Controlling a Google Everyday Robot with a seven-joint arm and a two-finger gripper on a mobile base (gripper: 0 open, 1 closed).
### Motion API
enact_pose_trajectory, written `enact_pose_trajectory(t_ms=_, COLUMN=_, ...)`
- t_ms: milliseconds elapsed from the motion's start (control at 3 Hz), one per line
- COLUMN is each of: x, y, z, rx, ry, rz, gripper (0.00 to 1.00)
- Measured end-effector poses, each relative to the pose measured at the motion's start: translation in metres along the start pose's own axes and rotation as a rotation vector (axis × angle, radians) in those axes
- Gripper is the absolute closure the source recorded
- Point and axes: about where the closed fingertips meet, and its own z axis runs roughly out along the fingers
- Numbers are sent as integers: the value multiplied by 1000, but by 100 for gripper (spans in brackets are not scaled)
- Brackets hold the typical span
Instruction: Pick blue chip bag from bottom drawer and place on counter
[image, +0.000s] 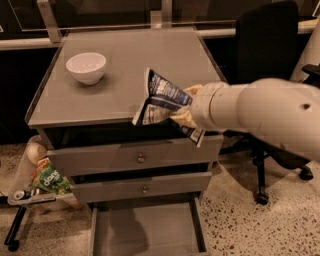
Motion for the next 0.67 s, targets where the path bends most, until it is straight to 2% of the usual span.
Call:
enact_pose_trajectory(t_ms=333, x=-15, y=-47, z=1, rx=19, ry=-5, rz=-21, gripper=100)
enact_pose_trajectory(t_ms=667, x=-31, y=-88, z=18, rx=6, ry=-11, rz=-51, gripper=100)
